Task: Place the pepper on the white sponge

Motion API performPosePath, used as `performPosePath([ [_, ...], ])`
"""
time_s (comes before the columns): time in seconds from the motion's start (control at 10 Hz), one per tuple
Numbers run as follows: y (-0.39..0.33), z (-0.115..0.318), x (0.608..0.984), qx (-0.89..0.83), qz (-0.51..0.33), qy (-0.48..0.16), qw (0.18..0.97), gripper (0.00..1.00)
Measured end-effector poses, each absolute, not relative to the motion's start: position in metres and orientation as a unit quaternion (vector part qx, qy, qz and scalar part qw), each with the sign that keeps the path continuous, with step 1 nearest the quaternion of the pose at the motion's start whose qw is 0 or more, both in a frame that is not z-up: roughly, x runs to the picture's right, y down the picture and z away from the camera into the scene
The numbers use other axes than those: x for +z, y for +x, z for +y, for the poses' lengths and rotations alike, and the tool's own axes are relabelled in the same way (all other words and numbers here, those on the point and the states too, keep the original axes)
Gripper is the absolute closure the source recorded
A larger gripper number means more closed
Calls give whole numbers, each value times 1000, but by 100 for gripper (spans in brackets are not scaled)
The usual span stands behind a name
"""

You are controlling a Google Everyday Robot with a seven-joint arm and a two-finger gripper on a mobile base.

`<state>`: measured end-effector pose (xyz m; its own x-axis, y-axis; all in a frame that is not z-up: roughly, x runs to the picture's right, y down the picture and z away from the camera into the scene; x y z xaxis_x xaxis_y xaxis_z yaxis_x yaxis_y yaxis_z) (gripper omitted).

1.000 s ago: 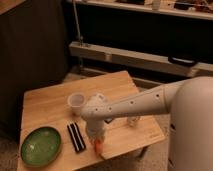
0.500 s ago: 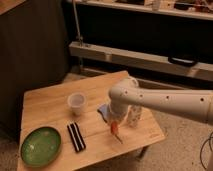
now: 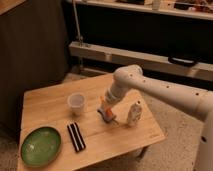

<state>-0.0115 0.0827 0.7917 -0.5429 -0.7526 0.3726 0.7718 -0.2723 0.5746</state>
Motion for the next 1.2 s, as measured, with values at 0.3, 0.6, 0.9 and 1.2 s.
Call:
performPosePath([
  [0.3, -21, 79, 813, -825, -344, -57, 445, 100],
  [0.6, 0, 81, 826, -825, -338, -94, 444, 100],
  [0.9, 20, 90, 833, -813, -362, -92, 447, 100],
  [1.2, 14, 112, 847, -808, -384, -100, 435, 100],
])
